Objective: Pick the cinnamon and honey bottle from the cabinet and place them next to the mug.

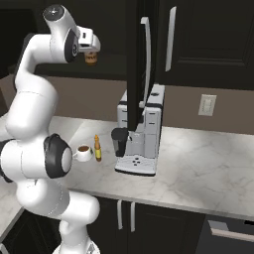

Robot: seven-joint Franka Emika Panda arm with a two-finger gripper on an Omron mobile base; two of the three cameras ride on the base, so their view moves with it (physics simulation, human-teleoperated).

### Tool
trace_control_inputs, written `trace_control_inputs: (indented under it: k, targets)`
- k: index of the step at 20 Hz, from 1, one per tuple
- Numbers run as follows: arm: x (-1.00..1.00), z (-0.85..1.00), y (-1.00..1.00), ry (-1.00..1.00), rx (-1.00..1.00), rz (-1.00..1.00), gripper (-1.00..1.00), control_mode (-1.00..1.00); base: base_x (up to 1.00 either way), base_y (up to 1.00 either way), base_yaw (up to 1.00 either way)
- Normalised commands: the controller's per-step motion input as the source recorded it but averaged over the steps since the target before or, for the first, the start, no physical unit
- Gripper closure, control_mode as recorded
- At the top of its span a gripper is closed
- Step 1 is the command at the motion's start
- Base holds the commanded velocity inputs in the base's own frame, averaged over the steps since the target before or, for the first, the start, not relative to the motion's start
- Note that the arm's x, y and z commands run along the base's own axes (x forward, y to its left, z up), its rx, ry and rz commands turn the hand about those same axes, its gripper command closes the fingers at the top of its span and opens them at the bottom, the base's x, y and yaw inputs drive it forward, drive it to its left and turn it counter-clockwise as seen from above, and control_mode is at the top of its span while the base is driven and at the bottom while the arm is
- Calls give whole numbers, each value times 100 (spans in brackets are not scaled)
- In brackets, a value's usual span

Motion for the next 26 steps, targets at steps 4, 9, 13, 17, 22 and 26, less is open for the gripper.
trace_control_inputs:
  k: [4,9,13,17,22,26]
  targets:
    - [18,-3,0,-11,0,0,-100,-100,0,0,0]
    - [29,0,0,-1,0,1,-100,-100,0,0,0]
    - [17,9,0,0,0,2,-100,-100,0,0,0]
    - [14,16,0,0,0,2,-100,-100,0,0,0]
    - [15,5,0,1,0,2,-100,-100,0,0,0]
    - [24,0,0,1,0,2,-100,-100,0,0,0]
